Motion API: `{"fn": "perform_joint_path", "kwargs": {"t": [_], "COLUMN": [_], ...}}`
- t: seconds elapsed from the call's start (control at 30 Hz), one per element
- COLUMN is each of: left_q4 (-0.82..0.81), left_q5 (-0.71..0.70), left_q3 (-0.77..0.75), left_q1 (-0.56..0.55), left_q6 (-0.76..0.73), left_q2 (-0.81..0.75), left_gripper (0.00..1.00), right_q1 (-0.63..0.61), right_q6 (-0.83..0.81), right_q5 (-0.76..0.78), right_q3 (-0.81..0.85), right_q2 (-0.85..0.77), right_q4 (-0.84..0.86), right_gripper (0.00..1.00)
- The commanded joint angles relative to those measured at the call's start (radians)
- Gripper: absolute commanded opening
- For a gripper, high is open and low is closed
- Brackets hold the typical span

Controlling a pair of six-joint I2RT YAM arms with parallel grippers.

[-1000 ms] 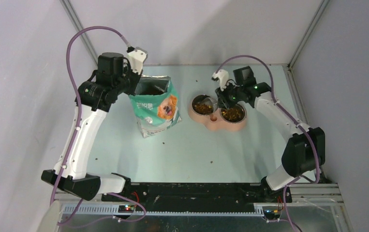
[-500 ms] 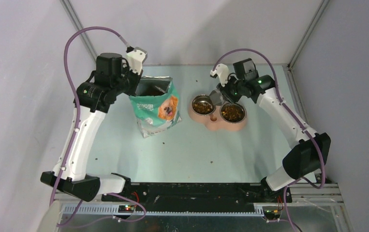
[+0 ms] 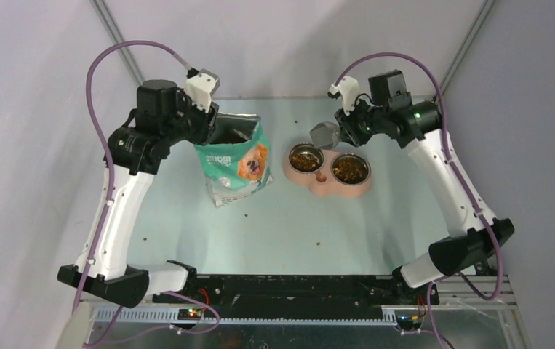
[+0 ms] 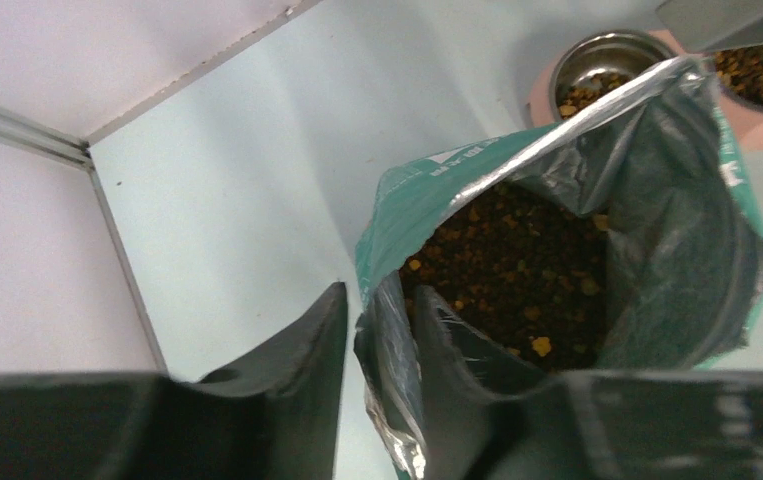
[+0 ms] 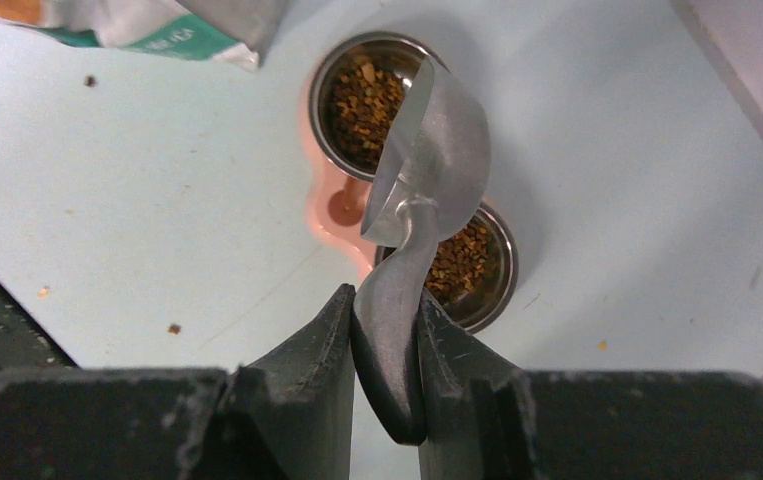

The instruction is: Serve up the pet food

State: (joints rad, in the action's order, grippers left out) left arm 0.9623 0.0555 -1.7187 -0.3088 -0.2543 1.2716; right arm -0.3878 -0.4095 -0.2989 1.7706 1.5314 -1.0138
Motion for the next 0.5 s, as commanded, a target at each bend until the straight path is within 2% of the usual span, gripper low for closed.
{"fn": "perform_joint_path", "kwargs": {"t": [0.0,0.13,0.33,0.47], "left_q4": [-0.019,-0.032,-0.038,-0.13], "left_q5": [0.079,0.102,0.077,0.053], "left_q3": [-0.013,-0.021,-0.052,-0.06], "left_q1": [0.001,-0.012,-0.034,-0.059], "left_q6": [-0.006,-0.004,-0.051,-0.104], "left_q2": [-0.028,-0.031,-0.034,-0.107], "left_gripper": [0.51,0.57,0.61,0.65], "right_q1": [-0.041,-0.09,-0.117,-0.126], "right_q6": [0.045,0.048,0.067,0.031], "right_q5": [-0.066,-0.083,-0.103,-0.141], "right_q3": [0.073,0.122,0.176,0.229], "right_q2": [-0.112,-0.132,-0.134,-0.146], "right_q4": [-0.029,-0.064,-0.104,-0.186], "right_gripper": [0.0,0.0,0.0,0.0]}}
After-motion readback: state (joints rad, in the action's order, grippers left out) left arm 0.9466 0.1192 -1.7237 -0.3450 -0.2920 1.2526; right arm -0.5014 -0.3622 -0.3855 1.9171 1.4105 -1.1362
